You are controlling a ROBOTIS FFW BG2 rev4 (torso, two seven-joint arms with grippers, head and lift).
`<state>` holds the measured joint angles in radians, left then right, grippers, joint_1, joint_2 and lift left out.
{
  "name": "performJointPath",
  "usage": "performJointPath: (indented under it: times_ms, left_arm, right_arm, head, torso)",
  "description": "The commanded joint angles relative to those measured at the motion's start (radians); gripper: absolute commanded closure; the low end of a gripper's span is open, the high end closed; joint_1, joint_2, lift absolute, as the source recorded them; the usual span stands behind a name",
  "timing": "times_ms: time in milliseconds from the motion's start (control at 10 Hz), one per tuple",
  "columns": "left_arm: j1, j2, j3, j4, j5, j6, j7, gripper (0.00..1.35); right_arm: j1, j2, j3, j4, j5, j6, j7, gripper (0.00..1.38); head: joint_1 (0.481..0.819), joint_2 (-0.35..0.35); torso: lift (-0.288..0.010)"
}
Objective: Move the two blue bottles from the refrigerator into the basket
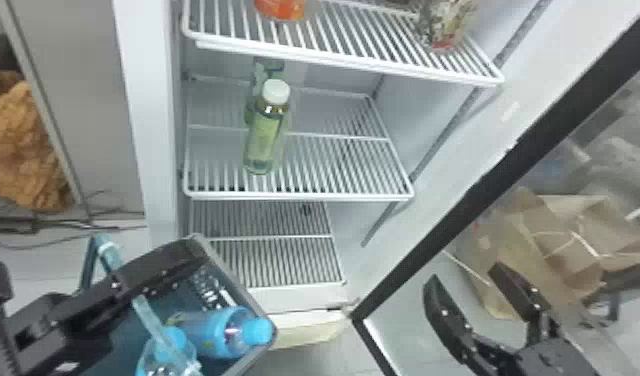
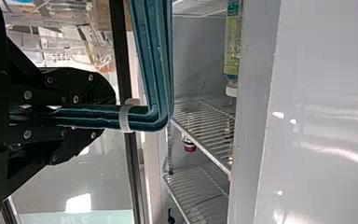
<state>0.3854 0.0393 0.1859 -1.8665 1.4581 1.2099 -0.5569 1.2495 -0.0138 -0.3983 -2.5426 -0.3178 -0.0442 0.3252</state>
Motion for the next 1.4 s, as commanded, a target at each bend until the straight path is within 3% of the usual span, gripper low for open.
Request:
performJointPath:
  times_ms: [0,700,1300]
  left_arm:
    - [0.002,-0.004,0.006,0.000,0.002,-0.007,-0.002,1.19]
    - [0.005,-0.021,0.025,0.000,0.006,-0.027,-0.011,1.19]
    - [0.005,-0.021,0.027,0.000,0.006,-0.029,-0.012,1.19]
  right_arm:
    - [-0.003,0.000,0.002,0.001,0.005,0.000,0.000,0.17]
    - [-0.037,-0.003,0.015,0.011,0.017,0.020,0.015,0.17]
    - [-0.052,-0.002,0.015,0.033,0.009,0.025,0.026,0.17]
  head:
    - [0.695,-0.350]
    - [0.695,-0.350]
    - [0.695,-0.350]
  torso:
    - [-0.216]
    - [-0.216]
    - [-0.216]
